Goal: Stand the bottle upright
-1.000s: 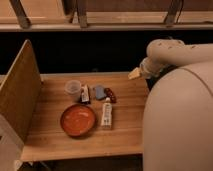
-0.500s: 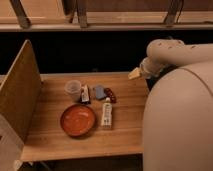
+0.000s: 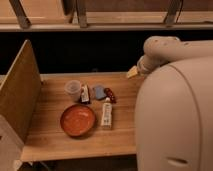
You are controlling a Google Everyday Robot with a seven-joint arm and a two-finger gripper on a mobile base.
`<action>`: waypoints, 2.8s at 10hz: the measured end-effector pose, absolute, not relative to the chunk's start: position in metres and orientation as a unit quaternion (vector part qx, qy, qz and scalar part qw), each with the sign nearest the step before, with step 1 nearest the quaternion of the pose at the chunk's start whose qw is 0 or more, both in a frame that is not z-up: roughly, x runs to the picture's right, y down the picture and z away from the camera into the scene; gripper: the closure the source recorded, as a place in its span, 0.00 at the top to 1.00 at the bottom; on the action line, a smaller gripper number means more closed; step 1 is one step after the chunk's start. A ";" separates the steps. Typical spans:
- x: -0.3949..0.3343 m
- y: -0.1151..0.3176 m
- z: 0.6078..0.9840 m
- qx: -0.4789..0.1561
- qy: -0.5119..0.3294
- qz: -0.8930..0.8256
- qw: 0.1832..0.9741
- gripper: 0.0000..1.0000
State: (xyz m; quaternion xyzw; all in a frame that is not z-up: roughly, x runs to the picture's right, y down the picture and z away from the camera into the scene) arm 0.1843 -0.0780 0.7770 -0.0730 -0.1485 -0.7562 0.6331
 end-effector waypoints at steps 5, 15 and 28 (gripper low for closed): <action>0.155 -0.070 0.807 -0.152 -0.203 -0.747 0.614 0.80; 0.107 -0.028 0.790 -0.134 -0.235 -0.762 0.588 0.80; 0.058 0.011 0.834 -0.111 -0.225 -0.767 0.591 0.80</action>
